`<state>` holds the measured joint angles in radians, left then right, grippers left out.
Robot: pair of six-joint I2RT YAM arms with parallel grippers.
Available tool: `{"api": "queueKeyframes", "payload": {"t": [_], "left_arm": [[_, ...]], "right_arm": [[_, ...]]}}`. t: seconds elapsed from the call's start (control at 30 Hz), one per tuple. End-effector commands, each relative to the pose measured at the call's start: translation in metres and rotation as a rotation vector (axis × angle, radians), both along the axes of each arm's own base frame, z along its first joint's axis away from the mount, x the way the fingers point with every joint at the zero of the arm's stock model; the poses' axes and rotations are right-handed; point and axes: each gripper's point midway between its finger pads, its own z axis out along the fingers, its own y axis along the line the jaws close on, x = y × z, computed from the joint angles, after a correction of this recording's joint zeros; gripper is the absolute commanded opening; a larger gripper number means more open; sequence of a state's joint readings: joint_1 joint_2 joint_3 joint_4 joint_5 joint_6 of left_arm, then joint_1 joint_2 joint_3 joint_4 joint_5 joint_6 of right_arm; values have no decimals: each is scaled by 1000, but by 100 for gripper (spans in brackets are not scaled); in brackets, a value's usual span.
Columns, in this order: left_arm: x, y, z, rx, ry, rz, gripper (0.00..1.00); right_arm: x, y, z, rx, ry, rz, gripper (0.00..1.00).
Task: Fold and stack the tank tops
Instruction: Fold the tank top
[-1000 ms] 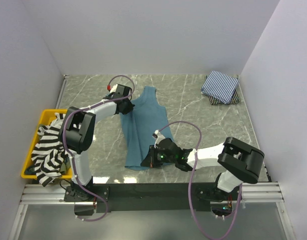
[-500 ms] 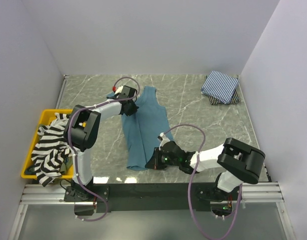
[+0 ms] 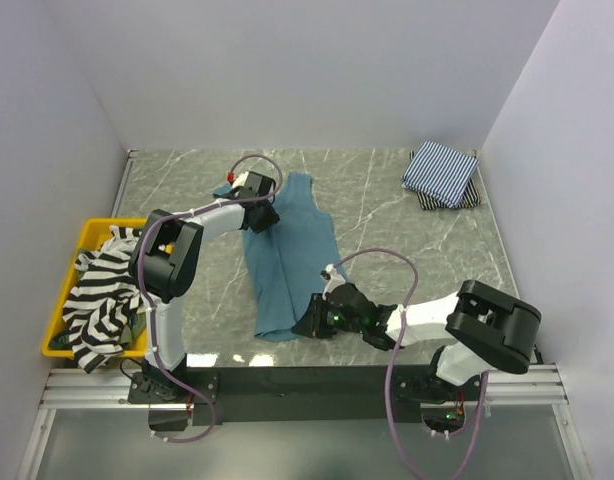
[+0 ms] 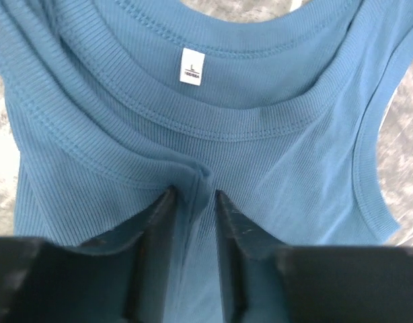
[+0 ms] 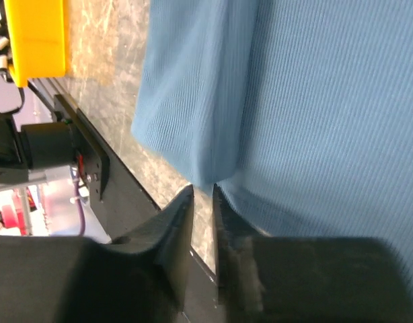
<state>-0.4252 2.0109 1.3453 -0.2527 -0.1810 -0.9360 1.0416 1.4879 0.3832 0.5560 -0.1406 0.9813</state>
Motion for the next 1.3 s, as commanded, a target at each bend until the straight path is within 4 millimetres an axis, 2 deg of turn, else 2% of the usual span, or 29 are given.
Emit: {"api": "queueKeyframes", "payload": {"t": [0.0, 0.1, 0.2, 0.23, 0.27, 0.3, 0.33, 0.4, 0.43, 0.47, 0.5, 0.53, 0.6, 0.63, 0.67, 0.7, 0.73, 0.77, 0.83, 0.9, 0.93, 1.1, 1.13, 1.27], "left_arm": [[21, -9, 53, -31, -133, -24, 41], [24, -7, 76, -32, -179, -30, 50], [26, 2, 98, -37, -215, -16, 51], [25, 6, 108, -39, -230, -5, 51], [27, 15, 113, -37, -235, 17, 50], [28, 21, 117, -36, -237, 35, 50], [28, 37, 121, -25, -235, 80, 49], [27, 56, 120, -10, -220, 142, 48], [28, 66, 122, -17, -221, 183, 46], [27, 88, 114, -2, -198, 240, 42], [28, 98, 113, -8, -195, 270, 41], [31, 116, 112, -21, -198, 319, 41], [33, 130, 105, -35, -190, 350, 39], [35, 135, 96, -27, -172, 358, 39], [44, 145, 100, -25, -180, 373, 39], [44, 150, 95, -11, -153, 382, 39], [49, 158, 80, 6, -120, 394, 38], [57, 162, 85, 6, -128, 401, 38], [62, 172, 71, 8, -95, 422, 39], [67, 176, 64, -3, -85, 428, 41], [70, 180, 63, -4, -89, 434, 43], [82, 177, 49, -21, -91, 403, 55], [85, 177, 48, -31, -101, 401, 59], [91, 171, 47, -72, -138, 382, 61]], "right_arm": [[2, -7, 6, 6, -22, -33, 26], [4, -13, 11, 3, -32, -52, 35], [8, -19, 21, -16, -68, -82, 37], [14, -20, 32, -14, -110, -109, 37], [12, -25, 28, -61, -112, -115, 37], [13, -26, 32, -78, -131, -120, 37], [13, -24, 42, -106, -172, -120, 38], [13, -17, 52, -123, -209, -102, 38], [16, -6, 63, -127, -243, -80, 38], [14, -3, 62, -165, -254, -60, 36], [14, 3, 63, -184, -265, -41, 35], [18, 15, 64, -227, -281, -11, 34], [17, 31, 65, -249, -300, 27, 33], [22, 46, 66, -257, -315, 46, 33], [21, 48, 60, -287, -308, 66, 33], [22, 53, 59, -296, -309, 75, 32], [26, 61, 53, -321, -314, 89, 32], [27, 62, 47, -345, -311, 96, 31], [31, 67, 37, -381, -315, 102, 31], [33, 69, 30, -400, -315, 106, 31], [33, 69, 20, -419, -309, 116, 31], [28, 66, -2, -450, -284, 145, 29], [26, 66, -4, -448, -279, 146, 29], [23, 59, -10, -454, -268, 148, 27]]}}
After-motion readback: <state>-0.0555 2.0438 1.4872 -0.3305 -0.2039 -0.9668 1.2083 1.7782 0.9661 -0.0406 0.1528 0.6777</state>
